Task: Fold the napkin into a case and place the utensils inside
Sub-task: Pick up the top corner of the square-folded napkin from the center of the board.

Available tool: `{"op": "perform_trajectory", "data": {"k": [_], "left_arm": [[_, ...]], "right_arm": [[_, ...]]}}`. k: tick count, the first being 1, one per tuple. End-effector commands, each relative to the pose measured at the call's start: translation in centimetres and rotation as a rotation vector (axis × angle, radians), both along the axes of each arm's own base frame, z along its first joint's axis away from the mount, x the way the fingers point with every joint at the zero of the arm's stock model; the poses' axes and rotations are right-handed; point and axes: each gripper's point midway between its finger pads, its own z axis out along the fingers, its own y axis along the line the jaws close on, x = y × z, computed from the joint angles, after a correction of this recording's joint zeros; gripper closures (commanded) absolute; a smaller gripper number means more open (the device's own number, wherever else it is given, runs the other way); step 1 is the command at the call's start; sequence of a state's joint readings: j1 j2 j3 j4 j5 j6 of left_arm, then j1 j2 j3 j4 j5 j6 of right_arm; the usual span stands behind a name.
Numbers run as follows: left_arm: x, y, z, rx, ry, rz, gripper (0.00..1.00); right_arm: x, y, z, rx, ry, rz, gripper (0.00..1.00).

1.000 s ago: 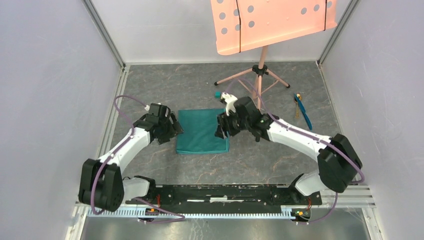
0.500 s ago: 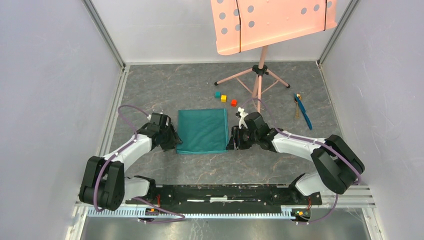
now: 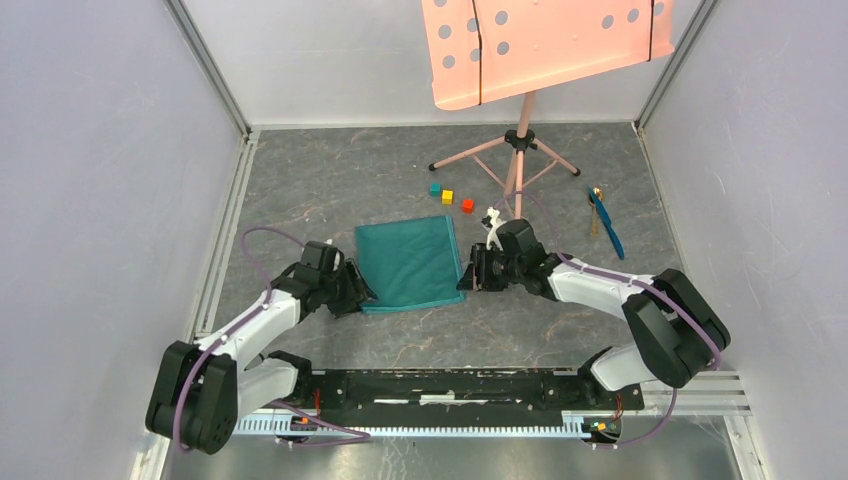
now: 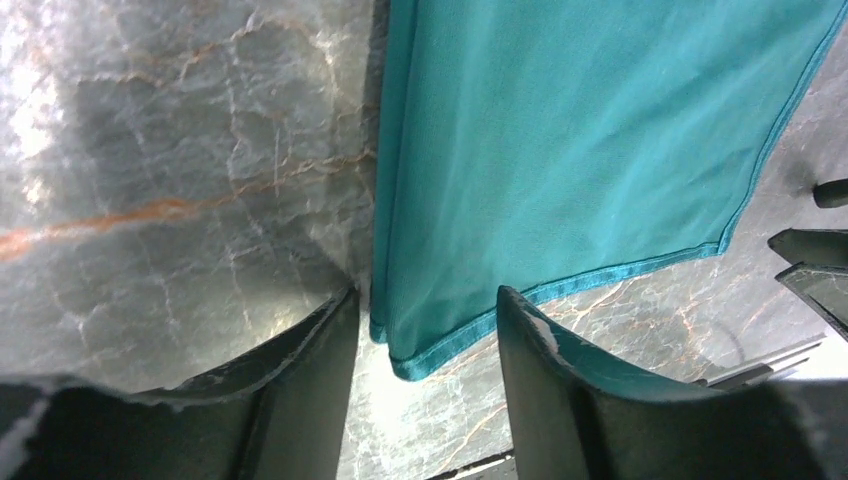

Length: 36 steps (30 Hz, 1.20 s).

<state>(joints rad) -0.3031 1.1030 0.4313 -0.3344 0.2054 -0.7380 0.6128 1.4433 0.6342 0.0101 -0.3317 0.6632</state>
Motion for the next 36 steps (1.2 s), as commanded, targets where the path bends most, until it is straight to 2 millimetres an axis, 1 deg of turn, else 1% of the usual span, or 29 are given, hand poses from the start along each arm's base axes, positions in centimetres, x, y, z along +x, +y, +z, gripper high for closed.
{"op": "perform_trajectory", "data": {"k": [1,4,6,9,11,14,15,17,23,28,32,36], "left_arm": [[-1.7,0.6,0.0,0.017,0.063,0.036,0.36],[-1.2,1.0,0.9,0.036,0.042,0.05,0.34],[-0.7,1.2,2.0,0.046,0.009,0.056,0.34],[0.0,1.1,4.3,0.032,-0.07,0.044,0.33],[0.3,0.3,5.6,-0.004,-0.109,0.01,0.31],[0.5,-1.9,6.7,-0.115,-0.125,-0.072,0.29],[0.5,-2.6,6.7,-0.146,-0.114,-0.096,0.3],[0.5,-3.2,6.3,-0.154,-0.103,-0.116,0.31],[0.2,-3.4,4.8,-0.136,-0.075,-0.127,0.31],[0.2,-3.2,5.1,-0.128,-0.097,-0.122,0.31],[0.1,-3.1,5.1,-0.115,-0.097,-0.13,0.31],[0.0,-3.0,4.9,-0.113,-0.092,-0.13,0.31]], "right_arm": [[0.4,0.5,0.1,0.033,-0.005,-0.014,0.56],[0.3,0.6,-0.4,0.03,0.007,-0.007,0.56],[0.2,0.7,-0.4,0.036,0.009,0.003,0.56],[0.0,0.7,-0.8,0.042,0.015,0.009,0.55],[-0.2,0.7,-1.1,0.041,0.026,0.012,0.54],[-0.5,0.9,-1.5,0.05,0.038,0.018,0.54],[-0.5,0.9,-1.6,0.052,0.042,0.019,0.54],[-0.7,1.1,-1.6,0.057,0.048,0.022,0.55],[-1.1,1.2,-1.7,0.072,0.054,0.023,0.58],[-1.1,1.4,-1.1,0.079,0.045,0.025,0.6],[-0.9,1.0,-0.9,0.05,0.029,0.023,0.57],[-1.0,0.9,-0.6,0.049,0.022,0.019,0.57]]}}
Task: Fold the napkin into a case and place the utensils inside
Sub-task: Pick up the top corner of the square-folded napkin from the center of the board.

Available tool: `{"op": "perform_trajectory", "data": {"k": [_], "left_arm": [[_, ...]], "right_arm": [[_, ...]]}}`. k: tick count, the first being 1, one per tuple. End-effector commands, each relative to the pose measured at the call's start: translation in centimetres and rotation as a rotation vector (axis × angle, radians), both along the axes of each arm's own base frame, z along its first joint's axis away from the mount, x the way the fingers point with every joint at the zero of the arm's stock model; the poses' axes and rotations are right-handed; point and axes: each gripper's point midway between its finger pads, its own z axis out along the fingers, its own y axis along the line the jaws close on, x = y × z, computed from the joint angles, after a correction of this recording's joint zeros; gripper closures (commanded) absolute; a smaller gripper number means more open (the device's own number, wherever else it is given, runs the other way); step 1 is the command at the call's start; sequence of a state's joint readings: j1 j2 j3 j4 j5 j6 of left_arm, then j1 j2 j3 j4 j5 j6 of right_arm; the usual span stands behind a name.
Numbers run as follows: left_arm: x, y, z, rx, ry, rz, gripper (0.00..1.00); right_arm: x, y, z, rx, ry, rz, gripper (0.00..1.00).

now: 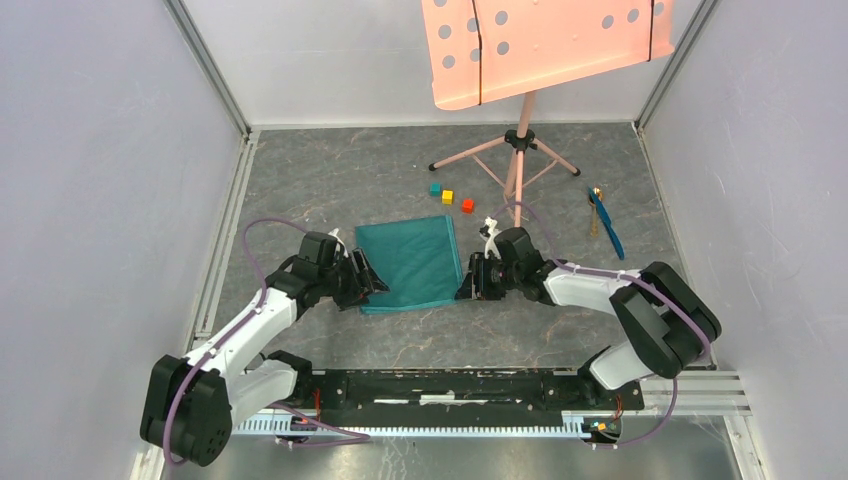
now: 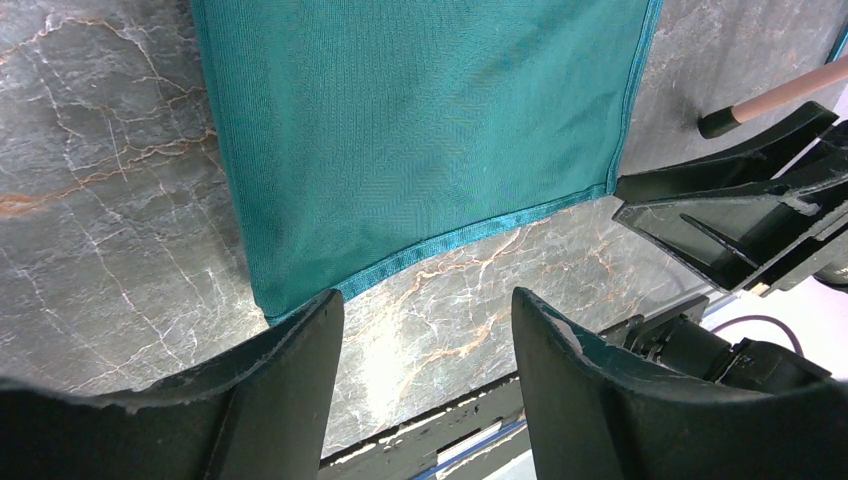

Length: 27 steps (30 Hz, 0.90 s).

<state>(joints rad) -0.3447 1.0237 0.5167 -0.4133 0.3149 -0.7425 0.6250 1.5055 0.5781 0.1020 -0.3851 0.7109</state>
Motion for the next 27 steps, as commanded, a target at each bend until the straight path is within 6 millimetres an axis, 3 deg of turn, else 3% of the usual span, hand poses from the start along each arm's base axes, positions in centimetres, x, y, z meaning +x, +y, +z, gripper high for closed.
{"op": "perform_trajectory", "data": {"k": [1,16,27], "left_arm": [[0.3,-0.1,0.4,0.001,-0.044,-0.026,0.31],[0.0,0.0,0.6,0.003,-0.051,-0.028,0.3],[-0.2,0.1,0.4,0.006,-0.049,-0.03,0.3]], "right_arm": [[0.6,0.3,1.5,0.018,-0.053,-0.001,0.57],[0.5,1.2,0.7,0.036,-0.029,0.016,0.59],[0.9,1.2,2.0,0.018,-0.063,0.009,0.6]]}}
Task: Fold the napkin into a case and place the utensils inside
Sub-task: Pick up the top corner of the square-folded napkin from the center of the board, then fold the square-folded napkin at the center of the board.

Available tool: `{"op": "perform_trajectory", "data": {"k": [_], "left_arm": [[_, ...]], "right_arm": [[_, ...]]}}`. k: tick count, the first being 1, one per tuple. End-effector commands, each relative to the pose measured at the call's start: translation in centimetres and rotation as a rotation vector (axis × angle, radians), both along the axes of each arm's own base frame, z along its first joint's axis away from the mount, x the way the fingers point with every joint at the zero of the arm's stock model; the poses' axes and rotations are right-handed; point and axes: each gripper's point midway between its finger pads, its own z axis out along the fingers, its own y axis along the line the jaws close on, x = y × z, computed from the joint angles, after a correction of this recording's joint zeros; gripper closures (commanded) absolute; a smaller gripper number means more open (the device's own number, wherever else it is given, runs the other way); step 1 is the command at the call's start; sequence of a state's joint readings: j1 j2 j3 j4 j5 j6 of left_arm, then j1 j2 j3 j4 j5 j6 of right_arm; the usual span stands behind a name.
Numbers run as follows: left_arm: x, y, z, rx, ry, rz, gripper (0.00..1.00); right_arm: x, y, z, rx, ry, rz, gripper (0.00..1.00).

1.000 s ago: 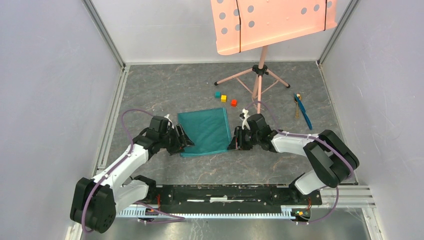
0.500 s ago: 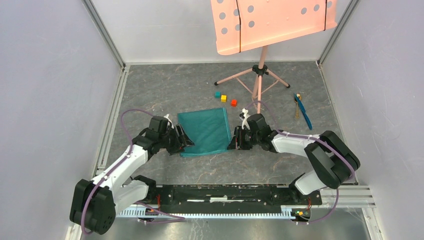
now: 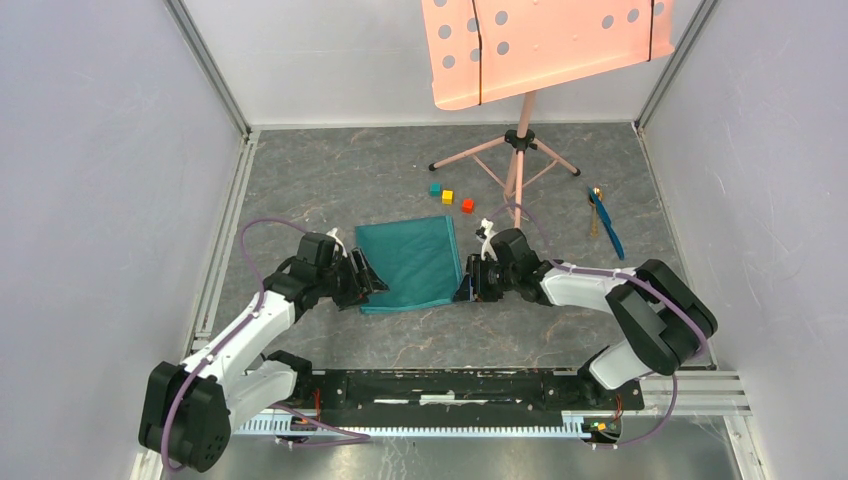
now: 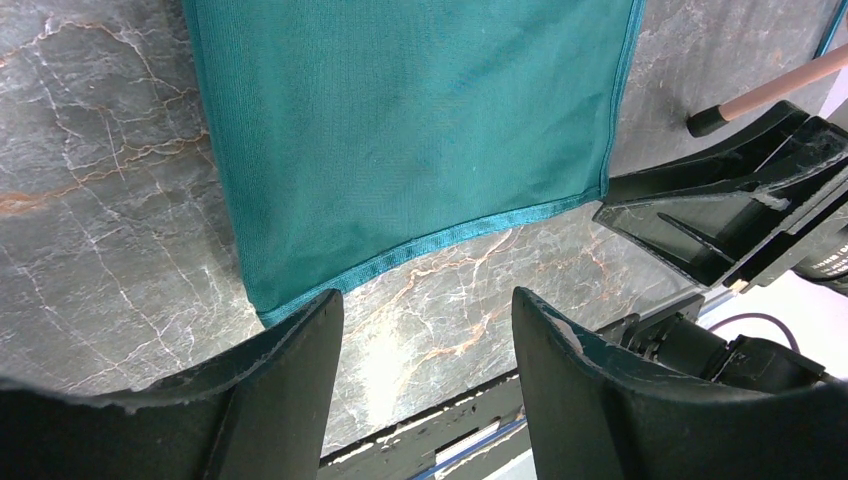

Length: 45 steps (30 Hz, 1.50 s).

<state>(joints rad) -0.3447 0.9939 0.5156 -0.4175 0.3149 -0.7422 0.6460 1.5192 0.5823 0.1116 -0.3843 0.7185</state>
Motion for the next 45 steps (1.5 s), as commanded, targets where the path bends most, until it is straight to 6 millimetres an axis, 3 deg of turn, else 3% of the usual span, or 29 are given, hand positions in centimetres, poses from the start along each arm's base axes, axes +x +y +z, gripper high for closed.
{"op": "perform_trajectory", "data": {"k": [1,14,24,30,45], "left_arm": [[-0.3,0.1,-0.3,0.014,-0.024,-0.03,0.3],[-0.4,0.1,-0.2,0.009,-0.027,-0.026,0.3],[-0.5,0.1,-0.1,0.008,-0.012,-0.025,0.37],[-0.5,0.1,0.1,0.011,-0.015,-0.025,0.37],[-0.5,0.7,0.3,0.04,-0.019,-0.01,0.38]], "right_arm": [[1.3,0.5,2.3,0.012,-0.074,-0.007,0.6],[1.6,1.3,2.3,0.061,-0.066,-0.017,0.61],[1.8,1.5,1.9,0.074,-0.063,-0.033,0.81],[1.5,1.2,1.3,0.046,-0.049,-0.025,0.72],[0.8,0.3,0.1,0.01,-0.03,-0.03,0.68]]}}
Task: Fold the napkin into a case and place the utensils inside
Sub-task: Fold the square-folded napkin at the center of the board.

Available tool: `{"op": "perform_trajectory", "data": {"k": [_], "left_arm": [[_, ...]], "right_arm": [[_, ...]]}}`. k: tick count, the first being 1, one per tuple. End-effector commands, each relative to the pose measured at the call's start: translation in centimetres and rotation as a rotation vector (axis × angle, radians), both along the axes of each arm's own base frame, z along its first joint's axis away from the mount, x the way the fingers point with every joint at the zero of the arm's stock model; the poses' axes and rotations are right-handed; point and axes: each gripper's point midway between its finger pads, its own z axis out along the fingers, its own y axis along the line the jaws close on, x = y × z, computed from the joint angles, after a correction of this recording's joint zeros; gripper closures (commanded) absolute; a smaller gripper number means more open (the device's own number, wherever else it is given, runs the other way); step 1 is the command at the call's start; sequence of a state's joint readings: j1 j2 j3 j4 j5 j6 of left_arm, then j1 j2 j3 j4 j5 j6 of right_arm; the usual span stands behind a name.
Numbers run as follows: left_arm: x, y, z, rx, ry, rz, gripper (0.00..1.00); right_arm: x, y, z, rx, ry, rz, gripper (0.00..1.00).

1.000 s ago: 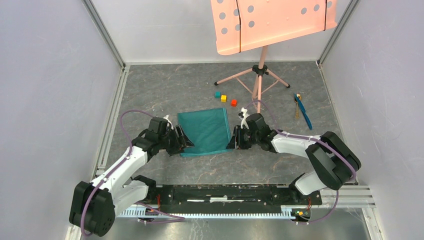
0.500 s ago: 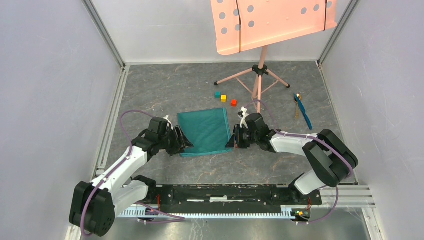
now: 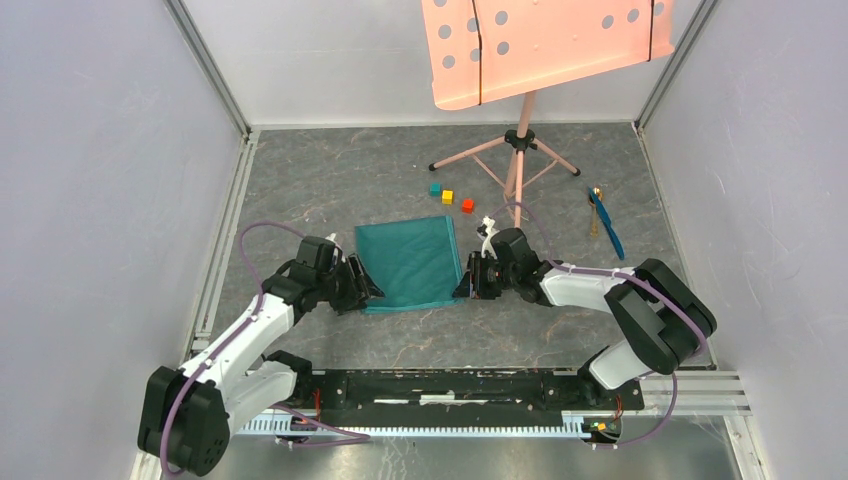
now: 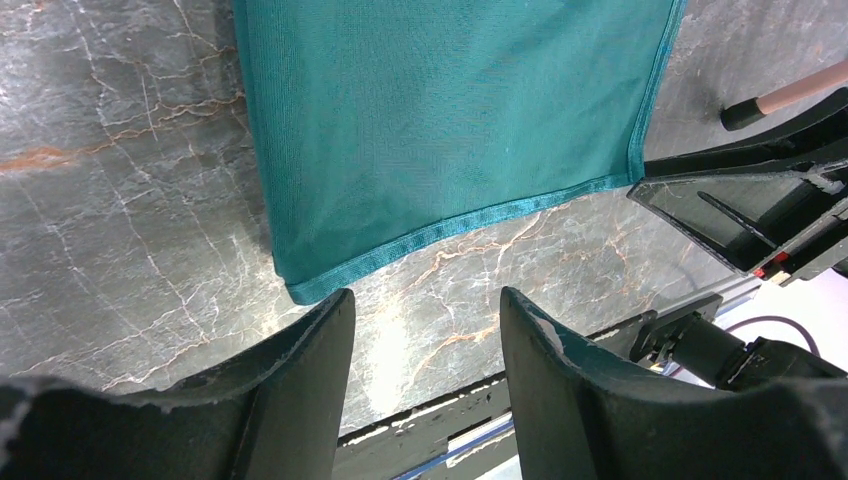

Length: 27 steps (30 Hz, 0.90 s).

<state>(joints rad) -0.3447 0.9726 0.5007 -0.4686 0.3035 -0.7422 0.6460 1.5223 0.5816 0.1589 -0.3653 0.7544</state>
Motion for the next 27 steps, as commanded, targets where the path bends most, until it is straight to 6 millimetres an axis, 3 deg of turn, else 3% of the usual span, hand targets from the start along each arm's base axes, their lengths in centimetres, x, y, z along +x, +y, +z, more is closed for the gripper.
{"op": "perform_trajectory", "data": {"k": [1,5,10,14,19,23,27], "left_arm": [[0.6,0.1,1.1,0.016,-0.058,-0.019,0.38],[0.7,0.1,1.1,0.017,-0.06,-0.018,0.38],[0.6,0.2,0.8,0.025,-0.046,-0.01,0.38],[0.8,0.4,0.4,0.039,-0.032,0.003,0.47],[0.9,1.1,-0.7,0.086,-0.005,0.024,0.64],[0.8,2.0,-1.7,0.129,-0.001,0.057,0.69],[1.1,1.9,-1.2,0.111,-0.022,0.075,0.74]], "right_arm": [[-0.2,-0.2,-0.4,-0.017,-0.011,0.007,0.68],[0.0,-0.2,-0.2,-0.016,-0.021,0.005,0.71],[0.2,-0.1,-0.2,-0.019,-0.032,0.011,0.89],[0.7,0.5,0.7,0.002,-0.078,0.041,1.0],[1.8,2.2,2.4,0.014,-0.157,0.101,1.0],[2.4,4.4,3.6,0.046,-0.195,0.164,1.0],[2.8,5.9,4.1,0.059,-0.207,0.203,1.0]]}}
